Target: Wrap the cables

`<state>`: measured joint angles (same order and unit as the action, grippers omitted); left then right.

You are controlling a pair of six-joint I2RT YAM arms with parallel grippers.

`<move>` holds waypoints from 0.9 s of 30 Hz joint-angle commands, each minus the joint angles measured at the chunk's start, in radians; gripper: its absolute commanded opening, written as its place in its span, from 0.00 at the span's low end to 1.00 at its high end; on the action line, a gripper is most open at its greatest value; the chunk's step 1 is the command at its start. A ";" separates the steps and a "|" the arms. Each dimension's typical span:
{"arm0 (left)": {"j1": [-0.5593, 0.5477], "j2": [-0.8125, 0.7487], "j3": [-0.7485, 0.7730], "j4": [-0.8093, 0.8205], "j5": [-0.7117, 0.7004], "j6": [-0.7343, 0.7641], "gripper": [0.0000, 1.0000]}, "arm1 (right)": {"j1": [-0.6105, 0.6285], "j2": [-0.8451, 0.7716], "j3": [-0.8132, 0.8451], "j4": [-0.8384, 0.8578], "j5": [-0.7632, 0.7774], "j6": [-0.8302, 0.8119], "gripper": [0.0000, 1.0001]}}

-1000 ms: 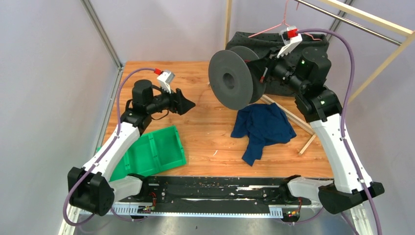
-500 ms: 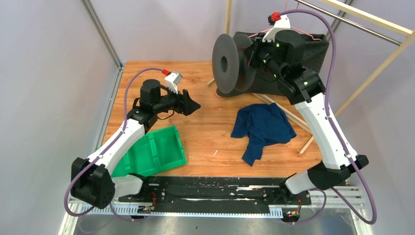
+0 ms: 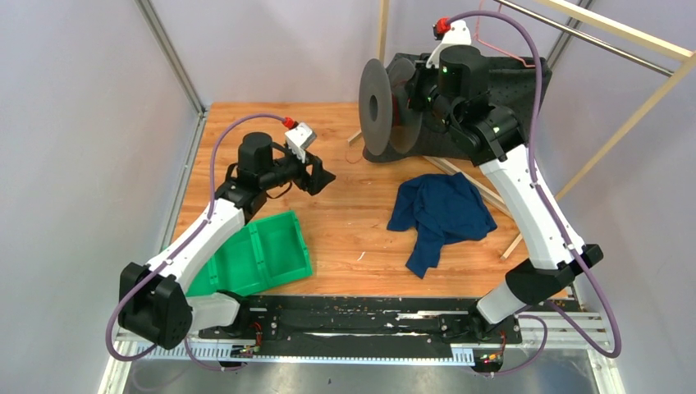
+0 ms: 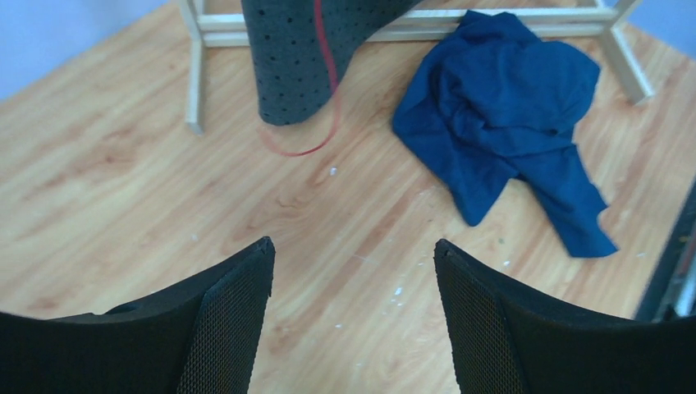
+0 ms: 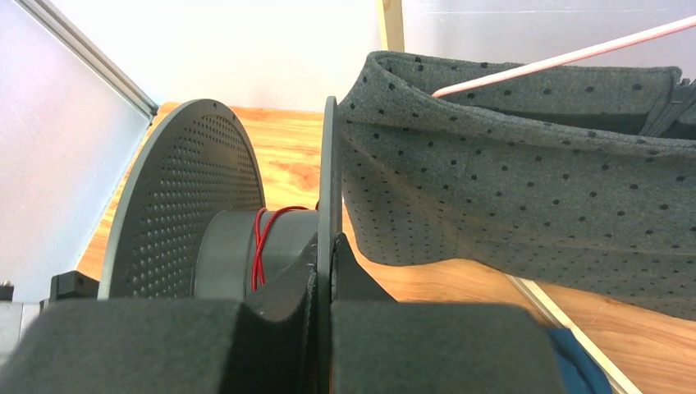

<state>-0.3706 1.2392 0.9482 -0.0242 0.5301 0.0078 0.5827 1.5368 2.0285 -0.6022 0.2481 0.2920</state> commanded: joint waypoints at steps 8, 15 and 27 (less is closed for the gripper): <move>0.006 0.005 -0.109 0.279 -0.131 0.105 0.76 | 0.019 -0.021 0.061 0.062 -0.001 -0.001 0.01; 0.040 0.208 0.043 0.280 -0.157 -0.367 0.72 | 0.020 -0.021 0.058 0.071 -0.022 0.001 0.01; 0.050 0.406 0.174 0.279 -0.148 -0.661 0.70 | 0.020 -0.014 0.054 0.085 -0.062 0.005 0.01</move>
<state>-0.3126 1.6032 1.0843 0.2310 0.3595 -0.5655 0.5865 1.5383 2.0506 -0.5972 0.2070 0.2909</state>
